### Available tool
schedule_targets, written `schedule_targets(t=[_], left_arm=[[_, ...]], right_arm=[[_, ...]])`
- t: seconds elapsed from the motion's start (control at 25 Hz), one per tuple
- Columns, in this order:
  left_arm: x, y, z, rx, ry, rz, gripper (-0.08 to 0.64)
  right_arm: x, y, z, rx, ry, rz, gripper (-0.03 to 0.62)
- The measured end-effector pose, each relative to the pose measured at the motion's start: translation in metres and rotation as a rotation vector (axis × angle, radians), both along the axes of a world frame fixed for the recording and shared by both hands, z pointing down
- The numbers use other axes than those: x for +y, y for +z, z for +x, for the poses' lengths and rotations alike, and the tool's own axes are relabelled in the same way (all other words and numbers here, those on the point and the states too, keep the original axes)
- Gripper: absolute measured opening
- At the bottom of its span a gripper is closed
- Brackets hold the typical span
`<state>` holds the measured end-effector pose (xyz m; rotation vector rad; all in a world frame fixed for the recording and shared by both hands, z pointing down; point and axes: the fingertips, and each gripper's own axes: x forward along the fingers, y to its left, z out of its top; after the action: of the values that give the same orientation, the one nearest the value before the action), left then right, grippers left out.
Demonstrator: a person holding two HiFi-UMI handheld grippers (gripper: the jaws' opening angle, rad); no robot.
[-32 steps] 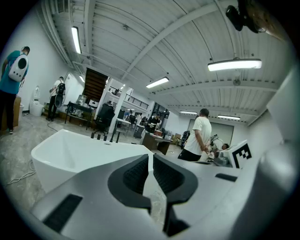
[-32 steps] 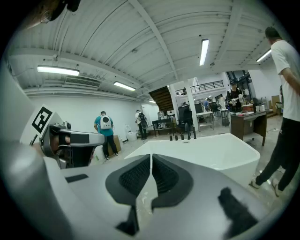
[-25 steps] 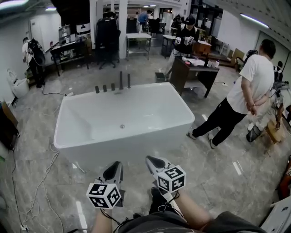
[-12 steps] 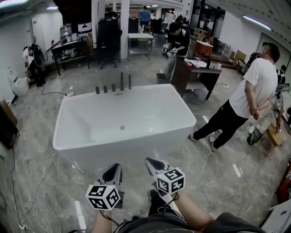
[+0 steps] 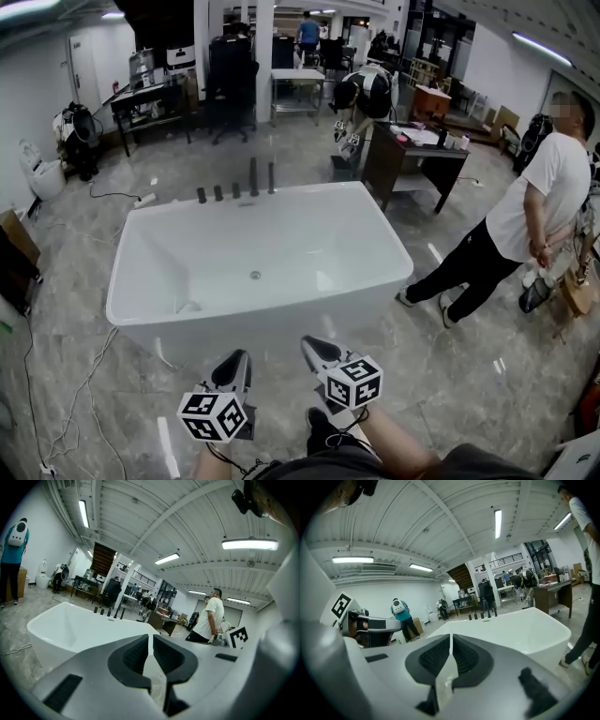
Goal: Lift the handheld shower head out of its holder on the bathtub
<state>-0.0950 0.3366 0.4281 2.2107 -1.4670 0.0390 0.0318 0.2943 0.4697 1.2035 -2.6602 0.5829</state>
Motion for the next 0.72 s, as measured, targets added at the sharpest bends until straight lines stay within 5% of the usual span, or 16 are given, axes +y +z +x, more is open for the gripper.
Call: schedule_targets(t=[0.72], left_arm=[[-0.152,-0.002,0.080,-0.034,-0.092,-0.007,0.041]], right_arm=[[-0.173,0.000,0.090,-0.065,-0.052,-0.012,0.033]])
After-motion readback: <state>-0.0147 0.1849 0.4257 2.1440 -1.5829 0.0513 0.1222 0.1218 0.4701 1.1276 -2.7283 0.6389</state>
